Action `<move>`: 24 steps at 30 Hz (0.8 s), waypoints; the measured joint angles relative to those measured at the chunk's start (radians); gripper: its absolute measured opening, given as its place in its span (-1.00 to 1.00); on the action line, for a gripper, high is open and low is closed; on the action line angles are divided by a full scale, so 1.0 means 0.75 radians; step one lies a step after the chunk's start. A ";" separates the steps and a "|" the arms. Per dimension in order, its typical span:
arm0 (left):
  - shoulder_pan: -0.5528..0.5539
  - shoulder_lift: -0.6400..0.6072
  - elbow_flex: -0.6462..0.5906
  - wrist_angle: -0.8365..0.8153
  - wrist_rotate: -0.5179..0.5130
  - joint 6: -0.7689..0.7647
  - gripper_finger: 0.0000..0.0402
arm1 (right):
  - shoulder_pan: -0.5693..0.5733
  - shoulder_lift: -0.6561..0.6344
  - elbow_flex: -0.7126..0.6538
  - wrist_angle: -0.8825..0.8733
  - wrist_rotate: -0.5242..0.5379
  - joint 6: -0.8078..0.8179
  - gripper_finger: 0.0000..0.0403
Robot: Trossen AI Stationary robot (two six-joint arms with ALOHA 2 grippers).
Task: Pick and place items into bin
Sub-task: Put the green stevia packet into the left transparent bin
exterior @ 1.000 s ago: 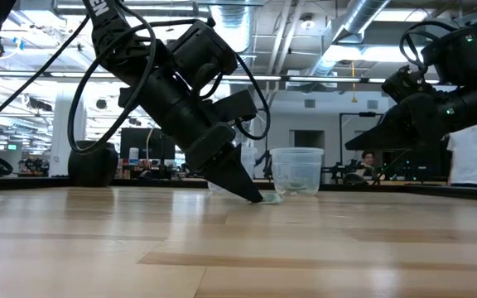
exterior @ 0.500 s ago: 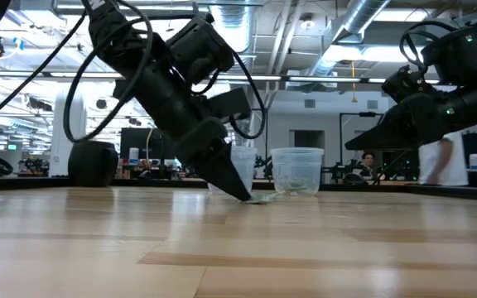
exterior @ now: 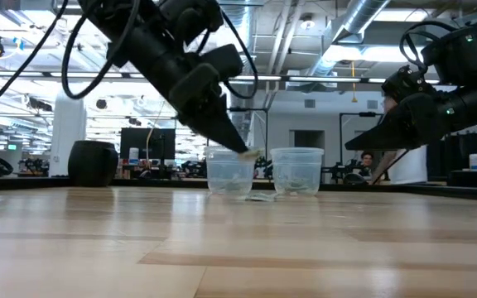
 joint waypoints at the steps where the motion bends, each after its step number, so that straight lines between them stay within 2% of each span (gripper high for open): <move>1: 0.000 -0.016 0.000 -0.008 -0.013 0.007 -0.98 | 0.000 0.000 0.000 0.000 0.000 0.000 -0.63; 4: 0.000 -0.057 0.001 -0.024 -0.076 0.038 -0.98 | 0.000 0.000 0.000 0.000 0.000 0.000 -0.63; 6: 0.000 -0.084 0.001 -0.047 -0.165 0.068 -0.98 | 0.000 0.000 0.000 0.000 0.000 0.000 -0.63; 14: 0.015 -0.157 0.002 -0.062 -0.703 0.182 -0.98 | 0.000 0.000 0.000 0.000 0.000 0.000 -0.63; 16: 0.032 -0.162 0.002 -0.062 -0.748 0.188 -0.98 | 0.000 0.000 0.000 0.000 0.000 0.000 -0.63; 24: 0.127 -0.158 0.002 -0.117 -0.722 0.131 -0.98 | 0.000 0.000 0.000 0.000 0.000 0.000 -0.63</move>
